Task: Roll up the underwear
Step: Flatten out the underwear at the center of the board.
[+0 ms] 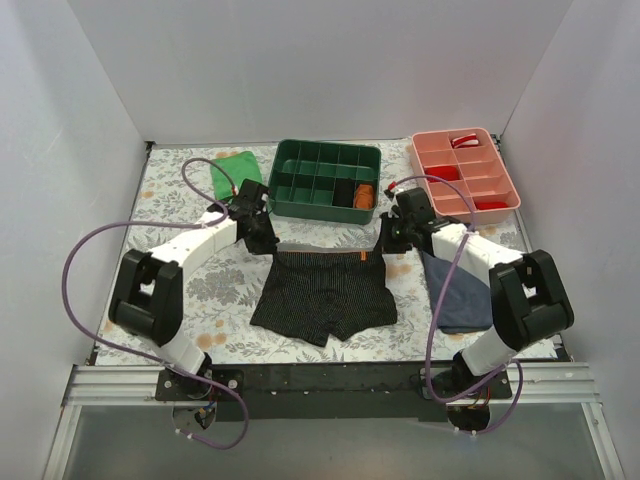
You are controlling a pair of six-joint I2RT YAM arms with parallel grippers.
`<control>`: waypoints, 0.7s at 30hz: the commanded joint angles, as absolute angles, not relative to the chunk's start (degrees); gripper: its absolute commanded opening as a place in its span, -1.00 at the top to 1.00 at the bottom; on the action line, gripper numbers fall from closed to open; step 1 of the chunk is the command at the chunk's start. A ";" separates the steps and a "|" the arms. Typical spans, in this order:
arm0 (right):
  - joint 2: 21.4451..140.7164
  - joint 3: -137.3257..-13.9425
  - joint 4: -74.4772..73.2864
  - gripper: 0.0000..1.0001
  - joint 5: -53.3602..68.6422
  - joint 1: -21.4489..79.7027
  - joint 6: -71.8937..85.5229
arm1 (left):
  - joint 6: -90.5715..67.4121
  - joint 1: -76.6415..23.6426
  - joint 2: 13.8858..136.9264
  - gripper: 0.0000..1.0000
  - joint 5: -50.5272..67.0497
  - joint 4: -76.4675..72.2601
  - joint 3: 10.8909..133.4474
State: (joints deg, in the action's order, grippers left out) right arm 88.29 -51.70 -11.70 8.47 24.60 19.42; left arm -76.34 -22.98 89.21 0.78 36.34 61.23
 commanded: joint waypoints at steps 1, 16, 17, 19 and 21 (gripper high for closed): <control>93.75 -58.70 -12.21 0.97 5.26 22.51 18.72 | -73.39 -22.50 97.09 0.92 -2.81 37.09 68.98; 105.91 -64.51 -8.00 0.32 3.69 20.66 19.42 | -72.68 -20.75 106.79 0.67 -5.26 31.03 75.41; 105.82 -64.25 -7.56 0.30 3.78 20.57 19.51 | -72.77 -20.66 106.27 0.58 -5.27 30.42 75.32; 104.77 -63.64 -6.33 -0.14 3.26 20.48 19.77 | -72.95 -20.22 104.16 0.22 -5.53 28.92 74.97; 103.46 -63.37 -6.33 -0.16 2.46 20.39 19.95 | -72.95 -20.13 102.06 0.13 -6.23 28.21 74.71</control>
